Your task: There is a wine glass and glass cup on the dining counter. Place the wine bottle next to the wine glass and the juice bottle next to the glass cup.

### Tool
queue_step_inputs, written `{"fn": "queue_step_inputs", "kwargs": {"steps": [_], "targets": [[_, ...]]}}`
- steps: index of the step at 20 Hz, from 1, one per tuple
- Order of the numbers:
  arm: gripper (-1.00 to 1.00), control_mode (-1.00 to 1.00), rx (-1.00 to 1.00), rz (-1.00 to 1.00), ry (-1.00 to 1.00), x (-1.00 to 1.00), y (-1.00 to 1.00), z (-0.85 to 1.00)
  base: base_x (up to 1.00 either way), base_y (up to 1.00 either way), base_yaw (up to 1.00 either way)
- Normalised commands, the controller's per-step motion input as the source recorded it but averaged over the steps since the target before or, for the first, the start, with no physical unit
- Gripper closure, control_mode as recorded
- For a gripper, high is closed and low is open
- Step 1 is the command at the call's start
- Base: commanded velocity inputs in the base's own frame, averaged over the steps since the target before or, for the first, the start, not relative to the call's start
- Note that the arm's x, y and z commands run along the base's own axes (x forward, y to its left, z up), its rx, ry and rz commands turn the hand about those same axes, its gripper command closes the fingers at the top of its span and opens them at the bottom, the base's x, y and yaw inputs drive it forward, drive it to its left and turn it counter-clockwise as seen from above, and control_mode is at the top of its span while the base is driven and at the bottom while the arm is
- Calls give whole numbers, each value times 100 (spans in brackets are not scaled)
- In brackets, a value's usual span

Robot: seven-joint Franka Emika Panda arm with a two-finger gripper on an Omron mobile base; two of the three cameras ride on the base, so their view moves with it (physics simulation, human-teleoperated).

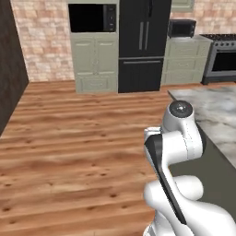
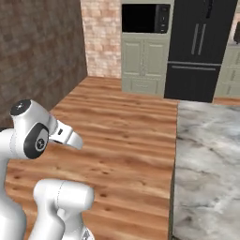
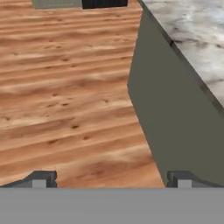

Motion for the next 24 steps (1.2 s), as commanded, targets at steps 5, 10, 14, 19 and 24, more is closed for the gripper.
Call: {"fn": "queue_step_inputs", "kwargs": {"steps": [5,10,14,19,24], "targets": [[-100,100,0,0,0,0,0,0,93,8,-9],[-100,100,0,0,0,0,0,0,93,8,-9],[-100,100,0,0,0,0,0,0,92,8,-10],[-100,100,0,0,0,0,0,0,93,8,-11],[-100,100,0,0,0,0,0,0,90,9,-15]]}}
